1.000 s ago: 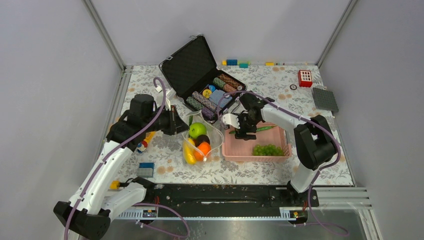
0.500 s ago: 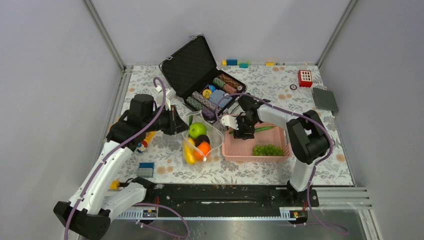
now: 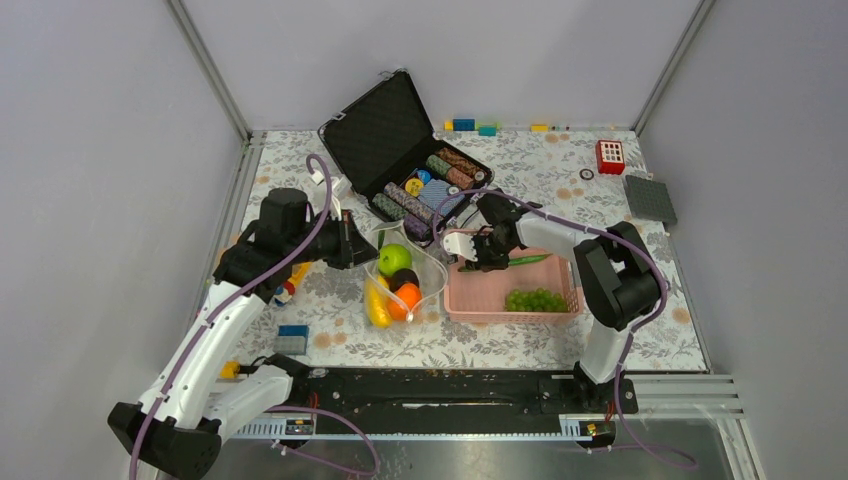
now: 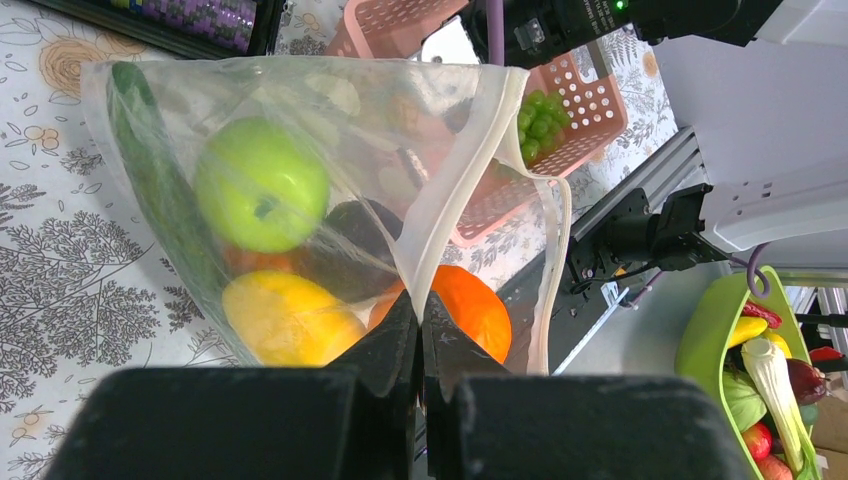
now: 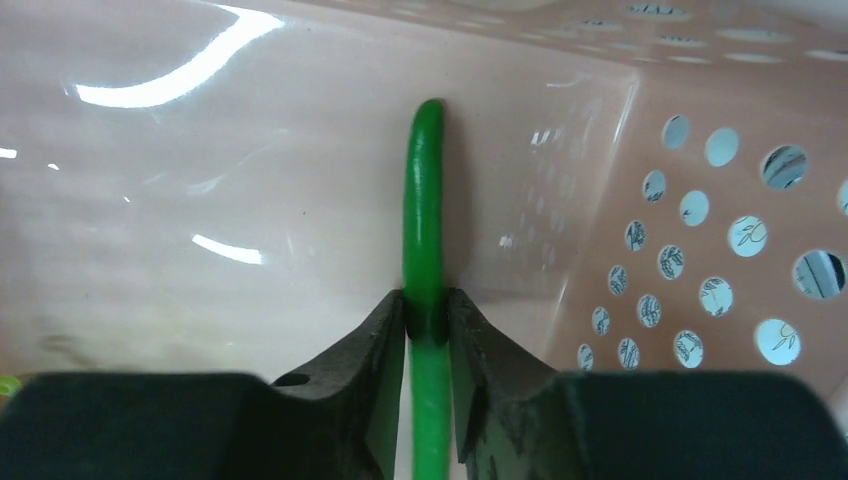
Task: Place the food in the zip-top bag and seal the zipper
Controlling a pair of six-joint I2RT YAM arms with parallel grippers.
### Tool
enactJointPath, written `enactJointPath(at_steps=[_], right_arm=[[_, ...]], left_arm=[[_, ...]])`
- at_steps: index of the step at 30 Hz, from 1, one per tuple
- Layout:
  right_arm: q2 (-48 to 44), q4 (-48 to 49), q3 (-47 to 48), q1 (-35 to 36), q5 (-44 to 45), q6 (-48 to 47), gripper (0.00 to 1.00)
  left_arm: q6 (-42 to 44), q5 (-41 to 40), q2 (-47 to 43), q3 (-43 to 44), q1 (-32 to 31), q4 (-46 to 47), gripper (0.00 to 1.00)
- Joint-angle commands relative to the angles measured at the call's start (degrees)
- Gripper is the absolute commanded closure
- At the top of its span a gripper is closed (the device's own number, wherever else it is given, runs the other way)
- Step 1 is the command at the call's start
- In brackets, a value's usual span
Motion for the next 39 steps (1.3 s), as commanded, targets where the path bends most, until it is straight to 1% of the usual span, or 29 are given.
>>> enactJointPath(at_steps=[1, 4, 9, 15, 20, 27, 30, 32, 35, 37, 39], right_arm=[[0.0, 1.7, -2.0, -0.3, -0.5, -0.1, 0.75], [-1.4, 1.7, -2.9, -0.3, -1.3, -0.1, 0.79], [-5.8, 1.7, -5.0, -0.3, -2.8, 0.1, 0.95], [-12.6, 0.5, -5.4, -0.2, -5.3, 1.0, 1.00], [-18.5, -6.2, -2.4, -0.1, -10.2, 0.2, 1.00], [-28.8, -11.7, -0.9, -0.1, -12.7, -3.1, 1.00], [-33.6, -13.0, 2.0, -0.1, -14.9, -1.3, 1.00], [-37.2, -11.1, 3.3, -0.1, -17.8, 1.9, 0.99], [-40.5, -2.5, 4.3, -0.1, -22.2, 12.0, 0.95], [-42.1, 4.9, 4.7, -0.1, -26.4, 20.2, 0.96], [-43.4, 16.1, 3.7, -0.1, -30.4, 32.2, 0.97]], left_arm=[[0.6, 2.0, -1.2, 0.0, 0.4, 3.9, 1.00], [0.3, 1.4, -1.1, -0.3, 0.4, 4.2, 1.00], [-0.1, 1.7, -0.3, -0.4, 0.4, 4.4, 1.00], [-0.4, 1.2, 0.1, -0.5, 0.4, 4.4, 1.00], [-0.8, 1.3, 0.7, -1.0, 0.4, 4.7, 1.00], [-1.5, 2.0, 2.1, -0.8, 0.4, 4.8, 1.00], [-1.7, 1.8, 2.0, -0.7, 0.4, 4.8, 1.00], [-2.2, 1.0, 2.1, -0.7, 0.4, 4.8, 1.00], [-3.1, -0.1, 3.0, -0.3, 0.4, 4.0, 1.00], [-3.9, 0.6, 3.4, -0.1, 0.4, 3.8, 1.00], [-4.9, 0.9, 3.9, 0.0, 0.4, 3.8, 1.00]])
